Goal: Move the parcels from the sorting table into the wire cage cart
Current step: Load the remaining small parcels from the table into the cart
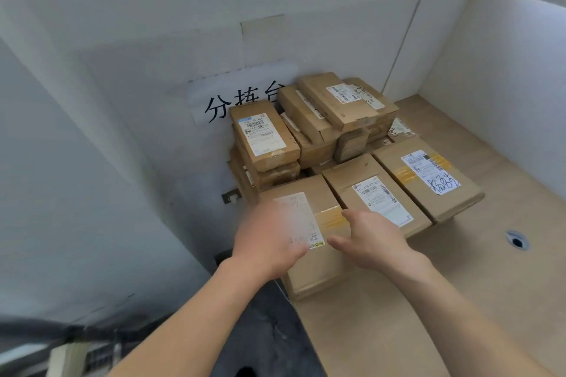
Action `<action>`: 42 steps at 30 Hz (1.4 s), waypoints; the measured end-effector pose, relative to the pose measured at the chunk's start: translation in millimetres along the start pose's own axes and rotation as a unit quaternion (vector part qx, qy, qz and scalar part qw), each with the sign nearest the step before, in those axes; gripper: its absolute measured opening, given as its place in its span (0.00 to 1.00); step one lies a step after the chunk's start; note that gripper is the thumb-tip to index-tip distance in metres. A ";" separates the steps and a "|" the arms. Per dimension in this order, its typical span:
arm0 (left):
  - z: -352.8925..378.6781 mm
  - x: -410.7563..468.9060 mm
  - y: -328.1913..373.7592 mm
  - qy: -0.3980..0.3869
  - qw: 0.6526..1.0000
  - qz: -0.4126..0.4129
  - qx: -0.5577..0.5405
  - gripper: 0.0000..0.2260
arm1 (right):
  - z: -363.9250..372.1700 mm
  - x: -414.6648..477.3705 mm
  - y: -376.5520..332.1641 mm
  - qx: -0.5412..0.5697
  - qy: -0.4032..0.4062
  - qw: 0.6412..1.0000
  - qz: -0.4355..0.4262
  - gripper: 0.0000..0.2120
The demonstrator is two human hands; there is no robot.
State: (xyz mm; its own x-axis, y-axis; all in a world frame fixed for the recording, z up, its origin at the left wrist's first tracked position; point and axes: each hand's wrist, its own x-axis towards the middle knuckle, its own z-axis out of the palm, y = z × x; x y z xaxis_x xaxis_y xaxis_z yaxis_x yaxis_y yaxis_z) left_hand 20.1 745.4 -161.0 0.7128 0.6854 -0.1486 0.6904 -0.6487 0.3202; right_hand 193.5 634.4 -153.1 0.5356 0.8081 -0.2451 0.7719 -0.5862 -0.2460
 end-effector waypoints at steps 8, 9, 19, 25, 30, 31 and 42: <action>21.8 -13.2 -4.2 -0.016 0.999 -0.031 -0.038 0.34 | 25.7 1.5 12.4 0.022 0.002 0.999 -0.026 0.19; 24.7 -14.6 -5.0 -0.020 0.998 -0.036 -0.050 0.34 | 26.8 2.2 13.0 0.033 0.010 0.999 -0.025 0.21; 50.1 -28.3 1.5 -0.060 0.985 -0.104 -0.121 0.31 | 57.5 -3.2 20.8 0.103 -0.026 0.994 0.015 0.18; 59.9 -48.9 -2.8 -0.016 0.975 -0.138 -0.176 0.28 | 76.2 -18.6 23.4 0.145 -0.054 0.987 0.053 0.25; 70.2 -71.6 -19.3 -0.018 0.951 -0.212 -0.226 0.29 | 85.0 -35.1 12.8 0.219 -0.083 0.970 0.065 0.25; 71.6 -77.6 -22.7 -0.022 0.950 -0.217 -0.225 0.29 | 86.3 -40.0 9.6 0.218 -0.086 0.970 0.060 0.25; 70.9 -212.0 -90.8 0.060 0.913 -0.270 -0.300 0.29 | 116.1 -131.3 -90.1 0.131 -0.101 0.985 -0.040 0.32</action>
State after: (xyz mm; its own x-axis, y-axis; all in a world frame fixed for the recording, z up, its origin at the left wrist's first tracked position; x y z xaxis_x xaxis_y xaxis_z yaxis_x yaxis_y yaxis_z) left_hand -185.0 635.5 -224.9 0.2456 0.9065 -0.3433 0.7200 0.0665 0.6908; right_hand 13.9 574.5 -207.6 0.3771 0.8401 -0.3900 0.6797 -0.5370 -0.4996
